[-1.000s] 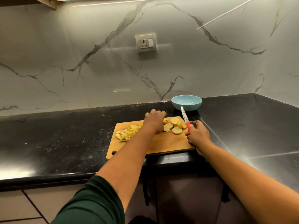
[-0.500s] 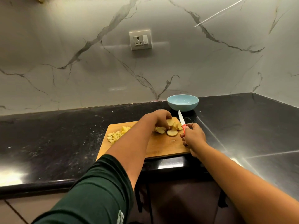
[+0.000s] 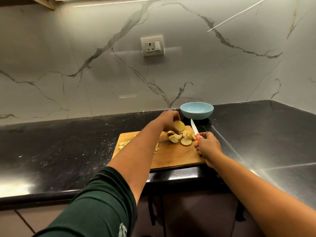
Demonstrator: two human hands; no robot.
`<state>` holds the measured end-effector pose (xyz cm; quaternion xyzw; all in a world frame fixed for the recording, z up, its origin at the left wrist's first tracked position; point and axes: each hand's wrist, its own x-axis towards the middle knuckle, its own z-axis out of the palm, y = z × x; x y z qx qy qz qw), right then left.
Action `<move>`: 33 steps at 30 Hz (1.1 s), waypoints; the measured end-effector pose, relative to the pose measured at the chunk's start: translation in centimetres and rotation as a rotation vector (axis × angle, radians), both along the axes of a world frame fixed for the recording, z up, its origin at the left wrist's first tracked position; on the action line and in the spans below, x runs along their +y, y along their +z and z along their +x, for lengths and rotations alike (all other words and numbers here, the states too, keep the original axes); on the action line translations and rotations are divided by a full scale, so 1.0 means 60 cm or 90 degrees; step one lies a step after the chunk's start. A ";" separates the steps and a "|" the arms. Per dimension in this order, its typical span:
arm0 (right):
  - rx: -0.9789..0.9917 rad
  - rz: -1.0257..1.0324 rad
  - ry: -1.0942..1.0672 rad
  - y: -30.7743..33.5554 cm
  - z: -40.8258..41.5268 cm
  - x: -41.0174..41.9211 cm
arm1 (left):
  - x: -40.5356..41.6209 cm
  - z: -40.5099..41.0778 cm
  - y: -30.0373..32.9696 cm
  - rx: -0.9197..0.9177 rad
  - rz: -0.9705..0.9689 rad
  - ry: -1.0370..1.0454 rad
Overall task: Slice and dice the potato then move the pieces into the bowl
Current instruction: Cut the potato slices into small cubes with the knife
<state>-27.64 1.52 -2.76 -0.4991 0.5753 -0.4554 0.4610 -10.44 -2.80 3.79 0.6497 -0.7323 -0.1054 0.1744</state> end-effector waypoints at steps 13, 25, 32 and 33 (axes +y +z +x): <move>0.020 -0.008 0.005 -0.004 -0.001 -0.003 | 0.005 -0.015 -0.020 0.011 0.016 -0.005; 0.041 -0.009 0.009 -0.006 0.000 -0.007 | 0.017 -0.008 -0.022 0.125 -0.031 0.060; 0.054 -0.014 0.013 -0.007 0.000 -0.007 | 0.019 -0.013 -0.013 0.141 0.009 0.068; 0.055 -0.014 0.013 -0.007 0.000 -0.008 | 0.020 -0.013 -0.011 0.141 0.009 0.065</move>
